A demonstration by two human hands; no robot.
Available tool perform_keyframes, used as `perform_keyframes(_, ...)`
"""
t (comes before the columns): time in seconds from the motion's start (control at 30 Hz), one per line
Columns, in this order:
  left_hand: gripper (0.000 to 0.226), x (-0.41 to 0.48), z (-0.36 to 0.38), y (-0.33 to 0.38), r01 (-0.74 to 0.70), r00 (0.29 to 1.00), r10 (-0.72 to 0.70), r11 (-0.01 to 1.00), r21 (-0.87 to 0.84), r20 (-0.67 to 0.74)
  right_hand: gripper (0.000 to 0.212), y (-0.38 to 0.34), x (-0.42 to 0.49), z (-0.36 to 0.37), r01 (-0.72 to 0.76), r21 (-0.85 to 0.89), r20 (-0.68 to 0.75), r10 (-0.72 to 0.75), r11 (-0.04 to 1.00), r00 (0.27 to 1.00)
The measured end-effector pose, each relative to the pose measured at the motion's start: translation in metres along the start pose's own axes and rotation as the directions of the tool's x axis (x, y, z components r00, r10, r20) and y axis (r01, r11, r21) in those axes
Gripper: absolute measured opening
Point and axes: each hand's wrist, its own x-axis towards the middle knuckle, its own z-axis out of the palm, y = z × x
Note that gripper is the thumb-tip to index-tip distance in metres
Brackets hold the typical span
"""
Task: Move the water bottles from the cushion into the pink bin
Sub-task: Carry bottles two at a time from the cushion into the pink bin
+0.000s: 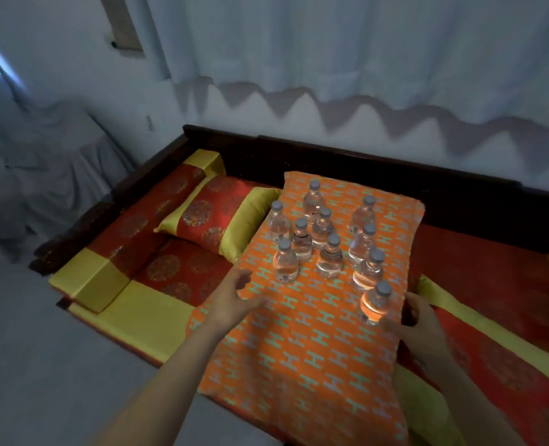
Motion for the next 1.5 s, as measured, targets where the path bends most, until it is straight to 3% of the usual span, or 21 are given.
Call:
perform_keyframes(0.1,0.079,0.043,0.006,-0.005,-0.029,0.998,0.027,0.999,0.034,0.052,0.106,0.0,0.025,0.015,-0.043,0.049,-0.042,0.045,0.998,0.998)
perform_keyframes(0.23,0.101,0.087,0.022,-0.012,-0.017,0.99,0.008,0.998,0.061,0.138,0.074,-0.034,0.03,0.038,-0.103,0.094,-0.109,0.113,0.99,0.988)
perform_keyframes(0.37,0.121,0.126,0.038,-0.021,-0.023,0.971,-0.006,0.993,0.115,0.238,0.068,-0.014,0.04,0.051,-0.149,0.084,-0.095,0.157,0.985,0.983)
perform_keyframes(0.47,0.119,0.148,0.051,-0.029,-0.035,0.951,0.001,0.994,0.105,0.308,0.049,-0.023,0.033,0.058,-0.161,-0.014,-0.152,0.157,0.987,0.976)
perform_keyframes(0.6,0.108,0.182,0.068,-0.047,-0.101,0.918,0.06,0.991,0.083,0.391,0.077,-0.024,0.031,0.075,-0.219,-0.057,-0.264,0.197,0.974,0.944)
perform_keyframes(0.77,0.08,0.194,0.077,-0.053,-0.105,0.882,0.066,0.993,0.06,0.466,0.063,-0.028,0.04,0.092,-0.286,-0.034,-0.421,0.246,0.958,0.873)
perform_keyframes(0.93,0.081,0.198,0.078,-0.059,-0.114,0.863,0.072,0.992,0.053,0.5,0.063,-0.049,0.04,0.094,-0.31,0.041,-0.488,0.29,0.95,0.823)
perform_keyframes(1.03,0.078,0.2,0.077,-0.054,-0.123,0.875,0.066,0.989,0.088,0.479,0.069,-0.06,0.031,0.092,-0.288,0.041,-0.523,0.266,0.957,0.81)
perform_keyframes(1.23,0.064,0.179,0.062,-0.037,-0.161,0.841,0.147,0.987,-0.018,0.521,0.053,-0.073,0.004,0.075,-0.189,0.127,-0.606,0.227,0.974,0.763)
perform_keyframes(1.5,0.08,0.141,0.082,0.034,-0.202,0.763,0.307,0.949,-0.242,0.569,0.035,-0.088,-0.051,0.025,-0.064,0.163,-0.665,0.158,0.985,0.73)
